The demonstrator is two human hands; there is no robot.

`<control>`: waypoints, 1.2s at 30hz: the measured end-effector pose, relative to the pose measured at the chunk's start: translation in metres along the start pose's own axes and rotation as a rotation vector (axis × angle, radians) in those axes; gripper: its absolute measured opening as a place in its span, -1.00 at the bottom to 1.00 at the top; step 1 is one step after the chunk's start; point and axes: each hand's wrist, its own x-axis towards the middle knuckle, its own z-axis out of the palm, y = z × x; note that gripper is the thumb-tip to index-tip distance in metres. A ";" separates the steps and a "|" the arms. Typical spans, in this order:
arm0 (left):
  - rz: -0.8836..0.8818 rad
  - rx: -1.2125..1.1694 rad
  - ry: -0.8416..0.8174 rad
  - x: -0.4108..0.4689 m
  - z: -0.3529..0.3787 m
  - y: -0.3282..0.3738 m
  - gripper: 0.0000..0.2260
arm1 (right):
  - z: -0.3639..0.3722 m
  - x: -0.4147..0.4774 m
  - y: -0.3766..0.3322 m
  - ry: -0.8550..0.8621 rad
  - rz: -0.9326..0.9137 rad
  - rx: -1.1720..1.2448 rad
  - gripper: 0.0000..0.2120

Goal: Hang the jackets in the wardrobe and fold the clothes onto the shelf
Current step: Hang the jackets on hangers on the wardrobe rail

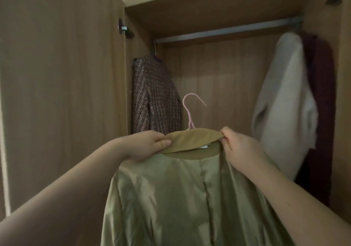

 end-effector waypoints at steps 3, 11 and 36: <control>0.005 0.033 0.190 0.022 0.010 -0.012 -0.75 | 0.020 0.020 0.003 -0.018 -0.102 0.075 -0.81; -0.105 0.418 0.663 0.067 -0.004 -0.044 -0.69 | 0.083 0.104 0.006 0.264 -0.020 0.076 -0.64; -0.383 0.873 1.025 0.314 -0.170 -0.117 -0.68 | 0.299 0.442 -0.072 0.521 -0.061 0.465 -0.30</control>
